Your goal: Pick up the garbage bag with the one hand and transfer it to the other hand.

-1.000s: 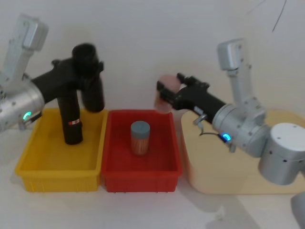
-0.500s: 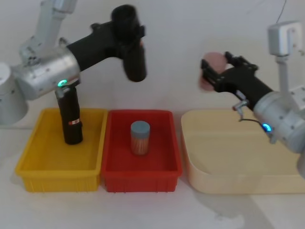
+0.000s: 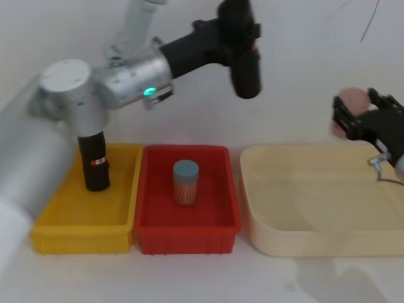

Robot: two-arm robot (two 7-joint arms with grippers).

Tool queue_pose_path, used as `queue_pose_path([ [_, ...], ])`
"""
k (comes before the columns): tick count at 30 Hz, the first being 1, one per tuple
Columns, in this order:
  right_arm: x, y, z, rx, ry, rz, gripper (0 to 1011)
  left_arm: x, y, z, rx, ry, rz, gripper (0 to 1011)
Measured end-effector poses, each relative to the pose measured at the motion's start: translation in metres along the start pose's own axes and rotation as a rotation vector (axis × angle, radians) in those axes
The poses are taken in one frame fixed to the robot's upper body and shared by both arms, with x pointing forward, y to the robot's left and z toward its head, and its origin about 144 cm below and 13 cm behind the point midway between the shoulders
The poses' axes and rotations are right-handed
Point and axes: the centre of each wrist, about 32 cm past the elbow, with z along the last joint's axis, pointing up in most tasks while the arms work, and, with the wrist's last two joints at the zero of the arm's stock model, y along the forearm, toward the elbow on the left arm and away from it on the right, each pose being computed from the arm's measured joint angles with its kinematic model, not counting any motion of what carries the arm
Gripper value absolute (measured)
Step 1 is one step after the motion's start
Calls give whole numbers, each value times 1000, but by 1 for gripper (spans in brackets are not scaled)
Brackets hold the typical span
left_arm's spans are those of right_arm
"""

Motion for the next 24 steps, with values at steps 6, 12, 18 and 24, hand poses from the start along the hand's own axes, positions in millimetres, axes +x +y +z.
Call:
queue_pose_path([
  [6,9,-9,-11,-45,-3,-44,653,4,-34,-19,-15,52,-77,360],
  [12,18,-15,-20,-78,-2,-76,760,4,-56,-30,-7,73,-126,360],
  [18,23,-18,-25,-95,-2,-94,898,2,-65,-32,-1,74,-149,360],
  [24,24,-19,-26,-95,-2,-93,999,2,-69,-33,5,73,-159,360],
])
